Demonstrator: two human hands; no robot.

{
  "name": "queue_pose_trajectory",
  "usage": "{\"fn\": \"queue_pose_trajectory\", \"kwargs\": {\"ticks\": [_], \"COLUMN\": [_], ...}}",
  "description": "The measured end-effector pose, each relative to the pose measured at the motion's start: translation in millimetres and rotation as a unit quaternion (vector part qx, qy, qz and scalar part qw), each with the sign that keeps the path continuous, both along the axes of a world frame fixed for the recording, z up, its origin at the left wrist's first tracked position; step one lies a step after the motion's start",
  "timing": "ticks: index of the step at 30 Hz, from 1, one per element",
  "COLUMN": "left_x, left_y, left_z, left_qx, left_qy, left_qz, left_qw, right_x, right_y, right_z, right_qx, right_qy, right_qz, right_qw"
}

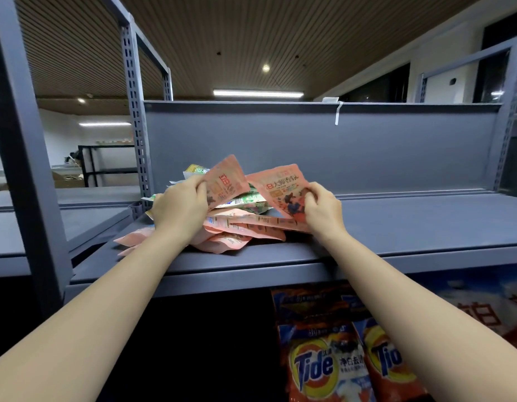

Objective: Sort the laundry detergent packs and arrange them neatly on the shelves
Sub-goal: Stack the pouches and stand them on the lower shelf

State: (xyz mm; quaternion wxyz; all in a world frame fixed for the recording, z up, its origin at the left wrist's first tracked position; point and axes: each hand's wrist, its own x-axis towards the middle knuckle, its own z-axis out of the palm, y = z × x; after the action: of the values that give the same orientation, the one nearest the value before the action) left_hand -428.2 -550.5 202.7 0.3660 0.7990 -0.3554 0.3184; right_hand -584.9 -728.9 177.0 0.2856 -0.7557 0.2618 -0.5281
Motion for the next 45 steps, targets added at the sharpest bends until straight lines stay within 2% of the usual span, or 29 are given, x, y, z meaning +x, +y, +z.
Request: {"fn": "queue_pose_trajectory", "kwargs": {"ticks": [5,12,16,20,25,28,33,36,38,41,45], "left_x": [-16,-33,-48,-61,-82,-94,-105,-103,-100,-86,-64], "left_y": [5,17,29,40,56,65,73,73,72,69,57], "left_z": [7,12,1,-21,-53,-78,-146,-194,-219,-244,-259], "left_qx": [-0.102,-0.258,-0.358,-0.434,-0.511,-0.518,-0.454,-0.363,-0.312,-0.287,-0.295], "left_qy": [0.002,0.040,0.081,0.126,0.176,0.181,0.176,0.166,0.196,0.301,0.449], "left_qz": [0.009,0.031,0.022,-0.052,-0.141,-0.184,-0.163,-0.058,0.007,0.017,-0.004], "left_qw": [0.995,0.965,0.930,0.891,0.829,0.816,0.858,0.915,0.930,0.909,0.844], "right_x": [-14,-33,-47,-62,-73,-78,-86,-88,-85,-76,-59], "right_y": [4,22,37,57,78,83,87,86,85,83,76], "right_z": [12,17,4,-9,-45,-74,-130,-165,-186,-213,-242], "right_qx": [-0.023,-0.018,-0.003,-0.008,0.009,0.015,0.019,0.037,0.069,0.117,0.251], "right_qy": [-0.064,-0.151,-0.199,-0.234,-0.213,-0.190,-0.141,-0.083,-0.034,0.023,0.098], "right_qz": [-0.032,-0.071,-0.050,-0.028,0.022,0.030,0.060,0.073,0.078,0.107,0.147], "right_qw": [0.997,0.986,0.979,0.972,0.977,0.981,0.988,0.993,0.994,0.987,0.952]}}
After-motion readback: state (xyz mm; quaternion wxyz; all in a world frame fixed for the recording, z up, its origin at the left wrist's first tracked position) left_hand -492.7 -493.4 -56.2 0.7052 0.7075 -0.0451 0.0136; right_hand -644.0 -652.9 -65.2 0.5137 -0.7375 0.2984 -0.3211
